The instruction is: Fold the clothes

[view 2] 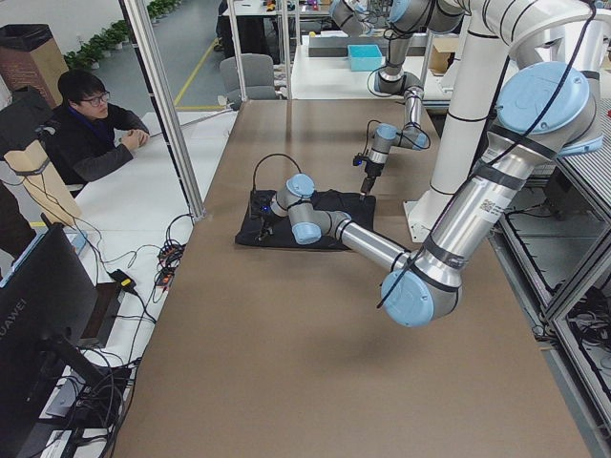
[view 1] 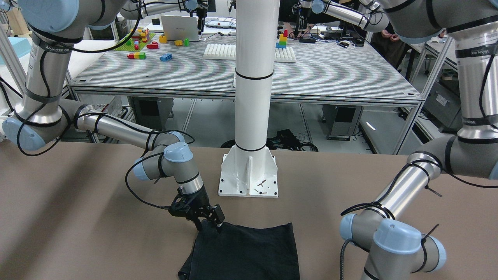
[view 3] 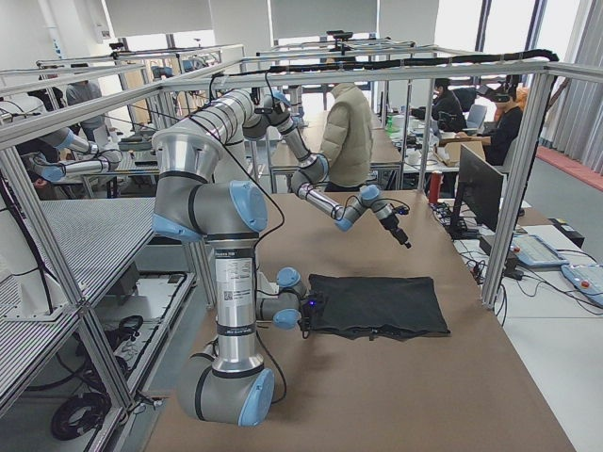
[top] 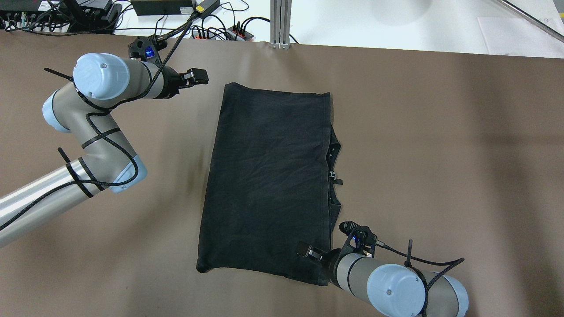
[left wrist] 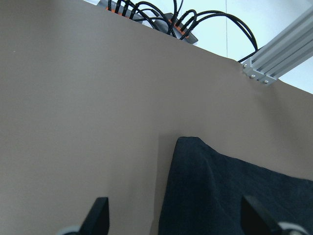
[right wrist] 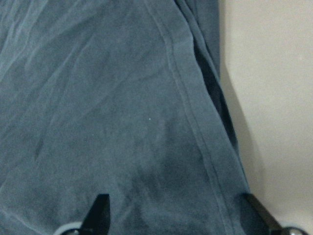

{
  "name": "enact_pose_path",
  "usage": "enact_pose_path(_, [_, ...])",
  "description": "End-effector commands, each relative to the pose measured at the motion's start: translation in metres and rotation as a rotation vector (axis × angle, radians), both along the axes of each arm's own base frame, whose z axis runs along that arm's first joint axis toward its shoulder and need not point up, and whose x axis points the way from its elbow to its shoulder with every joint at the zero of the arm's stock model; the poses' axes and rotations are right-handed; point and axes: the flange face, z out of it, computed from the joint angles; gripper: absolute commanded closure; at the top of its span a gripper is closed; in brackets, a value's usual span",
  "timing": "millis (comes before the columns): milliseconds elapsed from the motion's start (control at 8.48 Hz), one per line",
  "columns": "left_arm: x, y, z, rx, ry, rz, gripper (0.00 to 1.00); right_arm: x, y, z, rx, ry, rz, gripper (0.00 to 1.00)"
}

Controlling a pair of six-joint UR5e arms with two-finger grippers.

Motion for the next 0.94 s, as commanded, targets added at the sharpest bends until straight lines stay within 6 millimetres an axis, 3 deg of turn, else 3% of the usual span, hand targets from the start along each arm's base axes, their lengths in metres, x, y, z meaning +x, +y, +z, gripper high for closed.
enact_pose_path(0, [0.003, -0.003, -0.001, 0.0, -0.004, 0.001, 0.05, -0.008, -0.002, -0.012, 0.011, -0.006, 0.002, 0.14])
enact_pose_path(354, [0.011, -0.011, -0.005, 0.002, -0.014, -0.022, 0.05, -0.031, -0.017, -0.011, 0.02, 0.009, 0.031, 0.2])
enact_pose_path(471, [0.011, -0.011, -0.004, 0.001, -0.015, -0.02, 0.05, -0.033, -0.017, -0.018, 0.018, -0.003, 0.032, 0.37])
enact_pose_path(589, [0.011, -0.011, -0.004, 0.001, -0.015, -0.02, 0.05, -0.034, -0.017, -0.026, 0.018, -0.018, 0.033, 0.72])
enact_pose_path(707, [0.011, -0.011, -0.004, 0.001, -0.015, -0.02, 0.05, -0.035, -0.017, -0.031, 0.019, -0.027, 0.034, 1.0])
enact_pose_path(825, [0.011, -0.011, -0.004, 0.001, -0.015, -0.02, 0.05, -0.034, -0.019, -0.035, 0.018, -0.037, 0.038, 1.0])
